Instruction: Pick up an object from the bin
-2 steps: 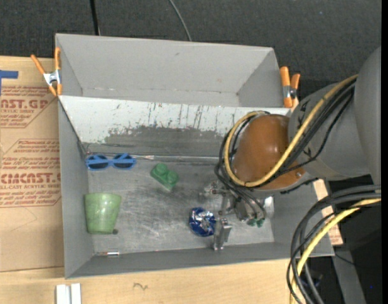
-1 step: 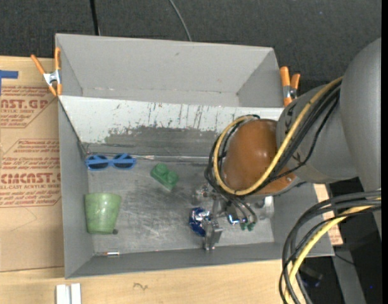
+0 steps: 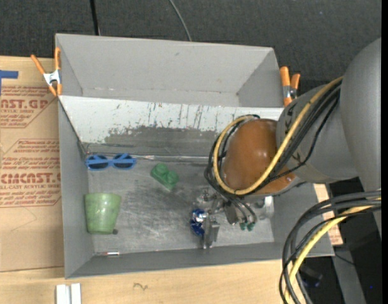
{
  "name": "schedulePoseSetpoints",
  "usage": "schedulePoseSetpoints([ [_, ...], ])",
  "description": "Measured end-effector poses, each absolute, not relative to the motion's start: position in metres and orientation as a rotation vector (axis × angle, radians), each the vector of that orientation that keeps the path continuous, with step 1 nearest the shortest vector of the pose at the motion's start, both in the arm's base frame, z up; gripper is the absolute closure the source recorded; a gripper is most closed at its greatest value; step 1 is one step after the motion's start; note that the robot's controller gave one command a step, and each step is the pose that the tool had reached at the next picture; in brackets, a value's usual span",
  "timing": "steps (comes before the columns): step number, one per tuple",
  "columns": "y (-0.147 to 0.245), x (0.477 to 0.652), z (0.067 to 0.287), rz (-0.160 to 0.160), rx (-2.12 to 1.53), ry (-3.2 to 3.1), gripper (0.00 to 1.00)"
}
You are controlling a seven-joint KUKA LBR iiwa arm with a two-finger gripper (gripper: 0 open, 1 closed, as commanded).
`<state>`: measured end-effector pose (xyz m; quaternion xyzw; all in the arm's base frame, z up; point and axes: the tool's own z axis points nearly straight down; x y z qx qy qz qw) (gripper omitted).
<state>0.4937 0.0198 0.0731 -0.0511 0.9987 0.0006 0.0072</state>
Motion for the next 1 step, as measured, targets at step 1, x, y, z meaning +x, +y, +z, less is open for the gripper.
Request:
schedulePoseSetpoints([
  [1,0.0196,0.4949,0.2341,-0.001,-0.647,3.066,1.00],
])
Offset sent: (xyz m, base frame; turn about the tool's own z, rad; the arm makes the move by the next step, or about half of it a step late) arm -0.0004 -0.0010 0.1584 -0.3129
